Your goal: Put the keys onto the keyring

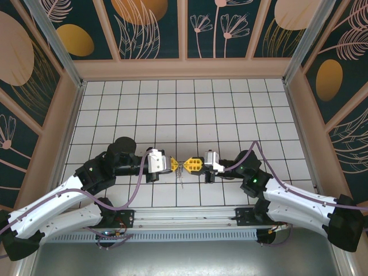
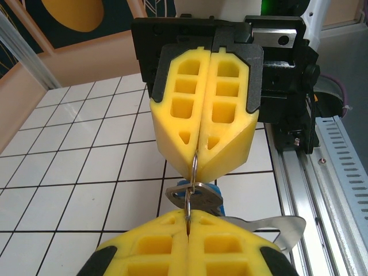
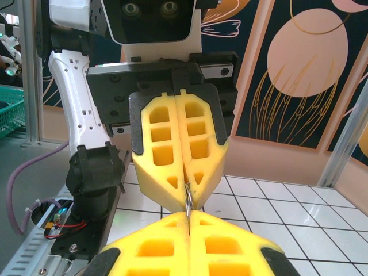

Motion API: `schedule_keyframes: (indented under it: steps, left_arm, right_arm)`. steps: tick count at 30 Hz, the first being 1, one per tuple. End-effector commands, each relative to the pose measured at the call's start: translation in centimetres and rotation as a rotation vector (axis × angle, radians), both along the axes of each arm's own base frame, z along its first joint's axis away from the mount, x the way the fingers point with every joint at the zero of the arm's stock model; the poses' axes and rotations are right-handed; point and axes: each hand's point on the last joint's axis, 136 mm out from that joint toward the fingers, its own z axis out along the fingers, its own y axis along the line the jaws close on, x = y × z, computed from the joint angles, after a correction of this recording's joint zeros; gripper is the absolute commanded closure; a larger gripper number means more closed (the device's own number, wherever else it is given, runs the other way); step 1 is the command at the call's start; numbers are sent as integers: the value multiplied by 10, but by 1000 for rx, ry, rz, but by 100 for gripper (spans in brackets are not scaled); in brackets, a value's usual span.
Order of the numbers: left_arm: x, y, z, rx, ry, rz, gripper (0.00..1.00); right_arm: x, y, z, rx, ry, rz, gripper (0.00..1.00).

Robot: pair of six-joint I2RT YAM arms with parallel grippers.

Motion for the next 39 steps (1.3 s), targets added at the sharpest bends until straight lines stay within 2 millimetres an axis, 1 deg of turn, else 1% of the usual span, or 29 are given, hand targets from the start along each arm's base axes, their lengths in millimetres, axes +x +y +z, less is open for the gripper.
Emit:
schedule_keyframes:
  steps: [1,16,39]
  left_arm:
    - [1,-1,18,-35,-39,-8,100]
    - [1,-2,18,-35,-38,-9,100]
    - [0,-2,17,-35,-35,-12,100]
  right_arm:
    - [4,-6,23,71,-65,-38,100]
    - [2,-3,18,47,-55,-15,100]
    - [-1,-2,16,35,-54,7,100]
